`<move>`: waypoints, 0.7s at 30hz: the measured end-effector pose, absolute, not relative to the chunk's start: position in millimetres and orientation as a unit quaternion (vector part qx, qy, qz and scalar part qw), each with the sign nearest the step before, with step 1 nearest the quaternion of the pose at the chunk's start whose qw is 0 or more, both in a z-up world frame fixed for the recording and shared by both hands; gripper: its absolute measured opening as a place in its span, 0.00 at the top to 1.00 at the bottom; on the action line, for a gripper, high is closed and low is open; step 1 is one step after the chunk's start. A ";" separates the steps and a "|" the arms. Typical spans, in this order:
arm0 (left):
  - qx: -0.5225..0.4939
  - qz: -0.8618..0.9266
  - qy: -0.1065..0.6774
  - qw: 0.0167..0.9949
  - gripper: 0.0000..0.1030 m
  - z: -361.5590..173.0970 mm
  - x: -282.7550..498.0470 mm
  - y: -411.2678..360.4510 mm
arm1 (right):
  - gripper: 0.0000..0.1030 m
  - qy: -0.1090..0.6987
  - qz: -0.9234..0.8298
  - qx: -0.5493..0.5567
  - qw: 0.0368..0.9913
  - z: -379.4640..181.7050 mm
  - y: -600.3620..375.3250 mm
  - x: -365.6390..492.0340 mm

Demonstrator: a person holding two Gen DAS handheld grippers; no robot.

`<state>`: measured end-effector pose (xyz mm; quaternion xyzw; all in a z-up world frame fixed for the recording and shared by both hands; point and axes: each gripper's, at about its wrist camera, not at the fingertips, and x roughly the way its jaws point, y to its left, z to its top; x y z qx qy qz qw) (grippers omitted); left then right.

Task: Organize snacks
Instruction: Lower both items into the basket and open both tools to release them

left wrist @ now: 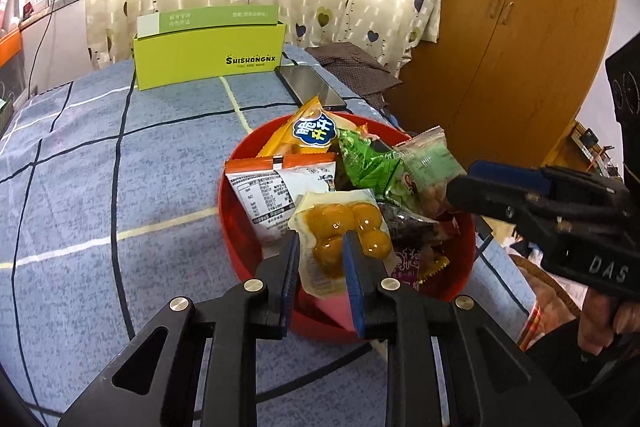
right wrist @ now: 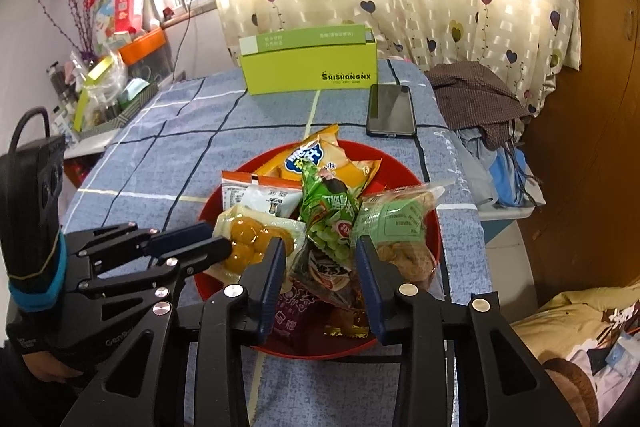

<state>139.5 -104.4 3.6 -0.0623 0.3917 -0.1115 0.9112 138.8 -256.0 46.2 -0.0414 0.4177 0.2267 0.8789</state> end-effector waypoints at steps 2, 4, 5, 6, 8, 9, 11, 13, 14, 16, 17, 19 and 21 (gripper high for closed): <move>-0.055 -0.110 0.390 0.912 0.77 4.3 142.4 -105.7 | 0.67 0.423 0.225 -0.041 0.877 44.1 -256.4 139.8; -0.050 -0.110 0.389 0.913 0.77 5.1 145.8 -106.6 | 0.67 0.427 0.225 -0.040 0.875 42.4 -256.8 140.4; -0.048 -0.110 0.388 0.914 0.77 5.3 147.0 -106.6 | 0.67 0.428 0.223 -0.040 0.875 41.6 -257.0 140.8; -0.046 -0.110 0.388 0.914 0.77 5.3 148.4 -106.8 | 0.67 0.429 0.221 -0.039 0.875 41.0 -258.1 141.1; -0.046 -0.110 0.387 0.915 0.77 5.6 151.4 -106.0 | 0.67 0.429 0.218 -0.035 0.876 40.9 -259.8 141.5; -0.046 -0.110 0.386 0.915 0.77 5.8 152.5 -105.3 | 0.67 0.429 0.216 -0.032 0.876 41.1 -261.6 142.1; -0.051 -0.112 0.385 0.915 0.77 6.5 153.5 -102.8 | 0.67 0.428 0.212 -0.023 0.878 41.9 -266.5 143.5; -0.056 -0.113 0.384 0.915 0.77 7.5 151.9 -100.2 | 0.67 0.427 0.210 -0.015 0.880 42.9 -270.7 144.2; -0.058 -0.113 0.383 0.915 0.77 8.4 149.9 -98.5 | 0.67 0.426 0.209 -0.013 0.880 43.2 -271.4 144.1; -0.061 -0.111 0.381 0.916 0.77 9.5 146.5 -95.8 | 0.67 0.424 0.209 -0.014 0.881 43.9 -270.3 142.3; -0.063 -0.110 0.380 0.916 0.77 10.2 144.6 -94.3 | 0.67 0.424 0.209 -0.015 0.881 43.8 -269.7 141.5; -0.065 -0.109 0.379 0.917 0.77 11.6 140.4 -92.2 | 0.66 0.425 0.210 -0.016 0.880 43.1 -267.3 139.1; -0.065 -0.107 0.377 0.918 0.77 13.0 135.7 -91.4 | 0.63 0.426 0.210 -0.018 0.880 41.7 -264.9 135.9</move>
